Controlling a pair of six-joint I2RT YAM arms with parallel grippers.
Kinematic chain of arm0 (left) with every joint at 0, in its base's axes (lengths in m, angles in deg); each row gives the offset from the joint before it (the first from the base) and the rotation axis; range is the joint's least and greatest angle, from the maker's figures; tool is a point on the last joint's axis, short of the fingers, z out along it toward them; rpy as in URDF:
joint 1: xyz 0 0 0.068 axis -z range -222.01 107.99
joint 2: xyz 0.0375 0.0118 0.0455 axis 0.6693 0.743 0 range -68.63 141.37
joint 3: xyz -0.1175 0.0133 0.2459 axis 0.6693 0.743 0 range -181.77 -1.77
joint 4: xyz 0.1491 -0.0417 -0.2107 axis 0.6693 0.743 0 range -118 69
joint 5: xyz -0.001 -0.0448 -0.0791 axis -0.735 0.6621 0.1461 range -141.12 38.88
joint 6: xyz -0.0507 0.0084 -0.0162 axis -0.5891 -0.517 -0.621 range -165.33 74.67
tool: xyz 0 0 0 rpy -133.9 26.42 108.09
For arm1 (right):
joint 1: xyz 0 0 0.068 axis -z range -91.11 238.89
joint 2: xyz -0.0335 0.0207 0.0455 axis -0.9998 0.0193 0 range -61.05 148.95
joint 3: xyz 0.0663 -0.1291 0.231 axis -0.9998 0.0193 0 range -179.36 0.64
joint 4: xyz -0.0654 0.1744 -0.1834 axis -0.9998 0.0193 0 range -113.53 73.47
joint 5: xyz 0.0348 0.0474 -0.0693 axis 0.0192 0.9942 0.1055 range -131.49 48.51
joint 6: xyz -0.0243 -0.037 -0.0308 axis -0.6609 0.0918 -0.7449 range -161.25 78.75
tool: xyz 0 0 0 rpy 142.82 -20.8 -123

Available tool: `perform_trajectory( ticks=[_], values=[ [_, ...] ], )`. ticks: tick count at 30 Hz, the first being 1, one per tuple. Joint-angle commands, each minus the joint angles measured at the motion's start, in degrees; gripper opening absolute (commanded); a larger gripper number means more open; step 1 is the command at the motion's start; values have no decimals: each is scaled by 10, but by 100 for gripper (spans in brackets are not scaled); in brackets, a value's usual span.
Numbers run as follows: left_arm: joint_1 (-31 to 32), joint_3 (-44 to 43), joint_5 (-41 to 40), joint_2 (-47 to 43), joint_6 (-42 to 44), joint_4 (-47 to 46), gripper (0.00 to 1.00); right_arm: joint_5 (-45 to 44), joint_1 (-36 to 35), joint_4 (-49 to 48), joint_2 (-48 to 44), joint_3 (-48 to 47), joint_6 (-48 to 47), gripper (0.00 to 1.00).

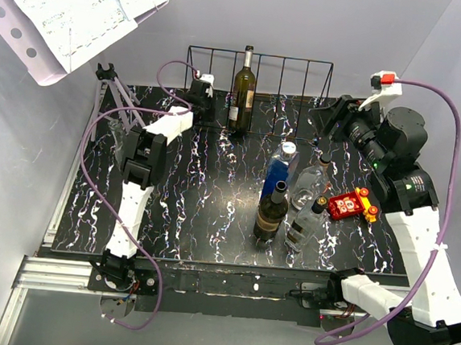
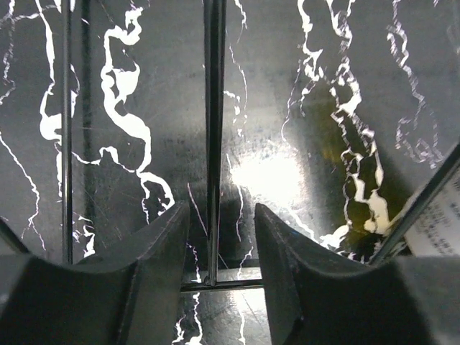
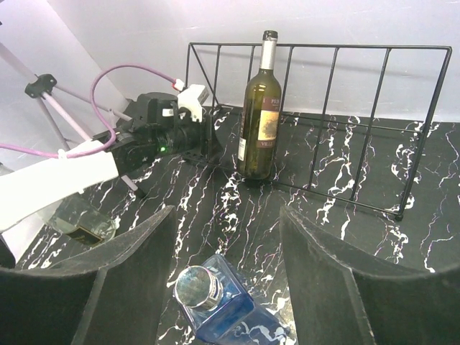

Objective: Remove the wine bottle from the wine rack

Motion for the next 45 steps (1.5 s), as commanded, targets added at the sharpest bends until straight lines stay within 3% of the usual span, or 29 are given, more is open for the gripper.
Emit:
perform_trajectory(
  ticks=[1,7,14,27,28,31,35,36,42,45],
  values=[
    [-2,4,11,-11,5,11,36,4,-2,-31,-1,-11,0,66],
    [1,90,20,-70,32,-11,1,8,-2,-35,-8,-9,3,66],
    [4,209,96,-159,113,-35,0,10,-2,-42,-24,3,6,66],
    [4,249,34,-215,94,29,0,12,-2,-47,-59,23,15,66],
    [3,250,32,-218,94,32,6,11,-2,-48,-60,24,13,66],
    [4,249,27,-218,66,41,36,9,-2,-48,-64,24,13,66],
    [4,235,8,-223,58,59,53,5,-2,-44,-70,27,7,66],
    [3,226,6,-226,57,71,63,4,-2,-44,-72,27,4,66],
    [4,143,39,-246,37,124,68,0,-2,-44,-75,22,-1,66],
    [4,108,55,-255,20,101,69,0,-3,-42,-76,21,-4,66]
  ],
)
